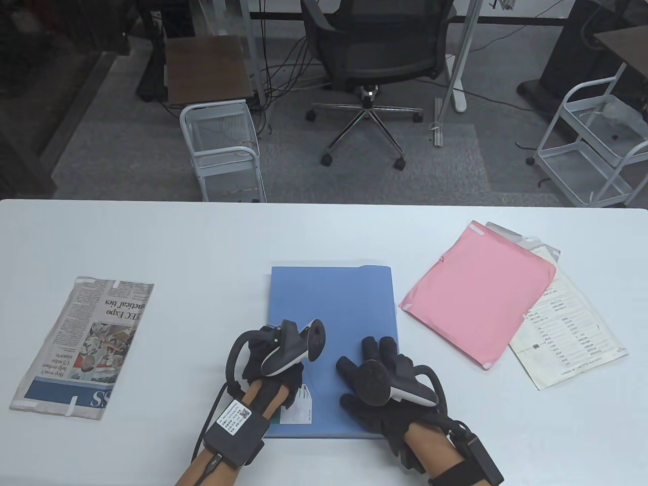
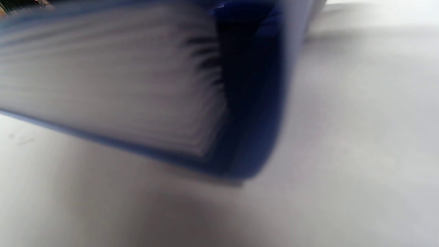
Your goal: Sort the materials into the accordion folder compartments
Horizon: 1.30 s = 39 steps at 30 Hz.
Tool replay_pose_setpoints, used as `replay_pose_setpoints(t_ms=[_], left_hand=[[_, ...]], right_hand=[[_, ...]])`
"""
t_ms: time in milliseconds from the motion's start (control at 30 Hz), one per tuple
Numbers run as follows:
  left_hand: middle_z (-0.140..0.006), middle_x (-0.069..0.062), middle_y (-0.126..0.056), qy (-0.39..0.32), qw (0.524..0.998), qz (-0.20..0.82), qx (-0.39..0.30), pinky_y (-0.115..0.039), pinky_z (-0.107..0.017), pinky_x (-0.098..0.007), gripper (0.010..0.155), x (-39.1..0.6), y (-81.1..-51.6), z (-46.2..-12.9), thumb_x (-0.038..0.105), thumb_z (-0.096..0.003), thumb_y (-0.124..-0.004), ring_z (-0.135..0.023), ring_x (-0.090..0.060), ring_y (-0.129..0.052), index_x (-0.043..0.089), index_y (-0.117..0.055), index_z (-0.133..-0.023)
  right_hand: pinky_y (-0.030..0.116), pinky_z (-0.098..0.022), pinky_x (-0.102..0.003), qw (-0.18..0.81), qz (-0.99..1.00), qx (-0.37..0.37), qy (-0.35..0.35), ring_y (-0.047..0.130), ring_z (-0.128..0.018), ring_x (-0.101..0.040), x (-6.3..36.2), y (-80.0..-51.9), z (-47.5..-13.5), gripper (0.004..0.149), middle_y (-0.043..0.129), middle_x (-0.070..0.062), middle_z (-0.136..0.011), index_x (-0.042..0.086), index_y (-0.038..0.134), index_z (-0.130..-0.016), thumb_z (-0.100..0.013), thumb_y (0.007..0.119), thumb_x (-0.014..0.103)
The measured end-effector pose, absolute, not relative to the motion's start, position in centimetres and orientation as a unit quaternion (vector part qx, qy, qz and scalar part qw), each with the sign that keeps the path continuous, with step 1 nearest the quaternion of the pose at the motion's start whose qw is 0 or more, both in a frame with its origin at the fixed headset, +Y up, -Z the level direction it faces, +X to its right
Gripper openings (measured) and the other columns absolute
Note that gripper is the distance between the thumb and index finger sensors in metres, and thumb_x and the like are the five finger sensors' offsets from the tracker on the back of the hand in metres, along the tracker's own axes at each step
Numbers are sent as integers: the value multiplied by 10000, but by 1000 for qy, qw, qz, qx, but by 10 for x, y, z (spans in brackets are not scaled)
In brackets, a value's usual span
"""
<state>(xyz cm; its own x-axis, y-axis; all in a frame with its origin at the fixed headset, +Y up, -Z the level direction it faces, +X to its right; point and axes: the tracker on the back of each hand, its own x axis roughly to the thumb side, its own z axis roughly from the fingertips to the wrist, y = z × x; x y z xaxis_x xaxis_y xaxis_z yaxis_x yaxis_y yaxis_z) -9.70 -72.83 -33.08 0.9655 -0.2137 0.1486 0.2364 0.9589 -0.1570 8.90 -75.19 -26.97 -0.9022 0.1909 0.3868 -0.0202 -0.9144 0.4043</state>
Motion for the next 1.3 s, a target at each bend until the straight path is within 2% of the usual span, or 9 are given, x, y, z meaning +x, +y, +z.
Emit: replay_pose_setpoints(t_ms=[333, 567, 667, 733, 767, 867, 1067, 1200, 1300], left_hand=[[-880, -30, -915, -97, 993, -31, -55, -751, -639, -523, 339, -89, -731, -328, 375, -554, -834, -831, -346, -867, 266, -877, -872], [-901, -24, -896, -62, 995, 52, -50, -749, -641, -520, 338, -103, -729, -333, 375, -560, -821, -836, -336, -860, 285, -857, -884], [-1006, -89, -800, -35, 997, -3, -74, -694, -654, -569, 343, -112, -730, -335, 359, -565, -809, -914, -418, -761, 284, -853, -896], [-1189, -245, -497, -16, 990, -34, -138, -601, -698, -623, 349, -117, -735, -334, 392, -601, -731, -1028, -550, -519, 357, -730, -948], [-1212, -307, -430, -15, 991, -5, -129, -584, -699, -649, 352, -118, -736, -333, 374, -599, -738, -1030, -612, -490, 345, -730, -950], [-1157, -369, -514, -2, 989, 15, -146, -695, -657, -627, 366, -120, -737, -335, 369, -593, -751, -983, -602, -677, 344, -721, -957], [-1182, -351, -481, 2, 985, 64, -163, -629, -684, -635, 384, -130, -740, -339, 368, -591, -753, -998, -592, -608, 326, -690, -967], [-1198, -302, -447, 16, 977, 129, -169, -601, -690, -637, 438, -144, -744, -342, 354, -573, -799, -1006, -567, -525, 289, -672, -987], [-1203, -273, -451, 16, 977, 124, -173, -601, -691, -636, 443, -146, -744, -344, 352, -566, -814, -1005, -554, -525, 301, -677, -985]], right_hand=[[375, -672, -827, 53, 955, 211, 203, 80, -1034, -598, 85, -751, -271, 606, 93, -245, -1212, 400, 359, -1141, -609, 579, 589], [374, -671, -828, 56, 954, 209, 207, 81, -1036, -593, 85, -751, -272, 607, 92, -243, -1213, 399, 359, -1141, -610, 583, 587], [369, -671, -829, 61, 953, 209, 210, 72, -1033, -593, 85, -751, -272, 612, 83, -242, -1211, 394, 353, -1143, -609, 584, 586], [360, -667, -835, 64, 952, 210, 215, 63, -1029, -598, 85, -751, -272, 632, 78, -246, -1210, 382, 335, -1151, -609, 584, 591], [349, -662, -842, 62, 950, 212, 222, 52, -1023, -605, 84, -752, -272, 655, 64, -253, -1207, 370, 310, -1156, -607, 580, 603], [298, -644, -855, 51, 950, 215, 221, 23, -1007, -619, 81, -753, -269, 719, 31, -265, -1197, 332, 245, -1165, -594, 555, 640], [195, -604, -863, 30, 946, 236, 218, 50, -1014, -631, 64, -751, -258, 850, 23, -289, -1192, 228, 161, -1175, -574, 540, 693], [241, -615, -860, 29, 946, 255, 198, 97, -1025, -628, 48, -751, -254, 830, 32, -279, -1193, 232, 113, -1158, -595, 558, 648], [374, -643, -836, 14, 952, 264, 155, 195, -1034, -625, 38, -746, -251, 733, 94, -267, -1195, 297, 125, -1137, -624, 600, 516]])
